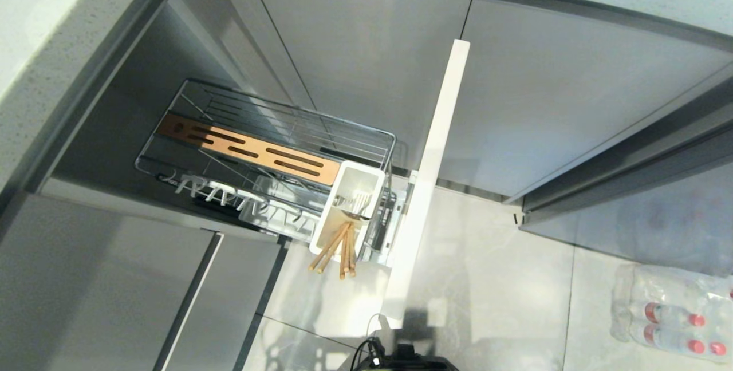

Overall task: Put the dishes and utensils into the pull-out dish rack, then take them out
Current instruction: Take the fork out of the cupboard

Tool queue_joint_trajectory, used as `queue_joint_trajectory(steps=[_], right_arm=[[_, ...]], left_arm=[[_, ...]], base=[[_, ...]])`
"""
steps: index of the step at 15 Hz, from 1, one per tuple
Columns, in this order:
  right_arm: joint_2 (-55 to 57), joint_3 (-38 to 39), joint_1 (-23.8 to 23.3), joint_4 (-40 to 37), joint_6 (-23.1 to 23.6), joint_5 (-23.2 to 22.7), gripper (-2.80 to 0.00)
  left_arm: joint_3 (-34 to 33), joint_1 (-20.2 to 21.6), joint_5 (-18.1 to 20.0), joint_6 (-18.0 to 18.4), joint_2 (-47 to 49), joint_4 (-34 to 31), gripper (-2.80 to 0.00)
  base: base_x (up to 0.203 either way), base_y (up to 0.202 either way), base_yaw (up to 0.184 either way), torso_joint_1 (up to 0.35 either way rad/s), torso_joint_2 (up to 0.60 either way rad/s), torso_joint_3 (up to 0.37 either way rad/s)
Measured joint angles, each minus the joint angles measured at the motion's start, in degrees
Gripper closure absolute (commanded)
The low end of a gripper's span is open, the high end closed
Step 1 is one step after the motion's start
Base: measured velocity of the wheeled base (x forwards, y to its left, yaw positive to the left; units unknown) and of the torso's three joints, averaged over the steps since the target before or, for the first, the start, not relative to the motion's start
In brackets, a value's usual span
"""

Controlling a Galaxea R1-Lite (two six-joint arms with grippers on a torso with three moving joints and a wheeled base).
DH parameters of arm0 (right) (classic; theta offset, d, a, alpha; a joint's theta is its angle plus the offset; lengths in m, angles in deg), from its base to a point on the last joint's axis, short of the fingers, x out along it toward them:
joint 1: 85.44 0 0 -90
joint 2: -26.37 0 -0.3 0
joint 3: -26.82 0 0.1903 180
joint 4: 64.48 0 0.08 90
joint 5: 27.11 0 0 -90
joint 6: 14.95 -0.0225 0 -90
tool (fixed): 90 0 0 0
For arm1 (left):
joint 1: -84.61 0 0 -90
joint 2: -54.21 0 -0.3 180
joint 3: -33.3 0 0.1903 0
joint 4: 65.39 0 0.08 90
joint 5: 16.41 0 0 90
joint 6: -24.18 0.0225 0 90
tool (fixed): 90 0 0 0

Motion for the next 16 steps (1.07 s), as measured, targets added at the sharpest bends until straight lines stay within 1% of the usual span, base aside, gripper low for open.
queue_joint_trajectory(steps=[2,3,5,7,11,13,16], right_arm=[[0.0,0.0,0.0,0.0,0.0,0.0,0.0],[0.0,0.0,0.0,0.0,0.0,0.0,0.0],[0.0,0.0,0.0,0.0,0.0,0.0,0.0],[0.0,0.0,0.0,0.0,0.0,0.0,0.0],[0.0,0.0,0.0,0.0,0.0,0.0,0.0],[0.0,0.0,0.0,0.0,0.0,0.0,0.0],[0.0,0.0,0.0,0.0,0.0,0.0,0.0]], left_arm=[[0.0,1.3,-0.9,-0.5,0.1,0.0,0.0],[0.0,2.1,-2.0,-0.8,0.1,-0.1,0.0],[-0.1,3.9,-6.2,-1.9,-0.5,0.0,0.0],[-0.6,6.0,-11.1,-3.9,-1.2,0.0,0.0],[-2.6,9.2,-18.6,-7.4,-2.6,0.2,0.0],[-4.5,10.6,-19.9,-8.8,-3.5,0.3,0.0],[-7.2,12.2,-21.0,-12.5,-4.7,0.3,0.0]], base=[[0.0,0.0,0.0,0.0,0.0,0.0],[0.0,0.0,0.0,0.0,0.0,0.0],[0.0,0.0,0.0,0.0,0.0,0.0],[0.0,0.0,0.0,0.0,0.0,0.0],[0.0,0.0,0.0,0.0,0.0,0.0],[0.0,0.0,0.0,0.0,0.0,0.0],[0.0,0.0,0.0,0.0,0.0,0.0]])
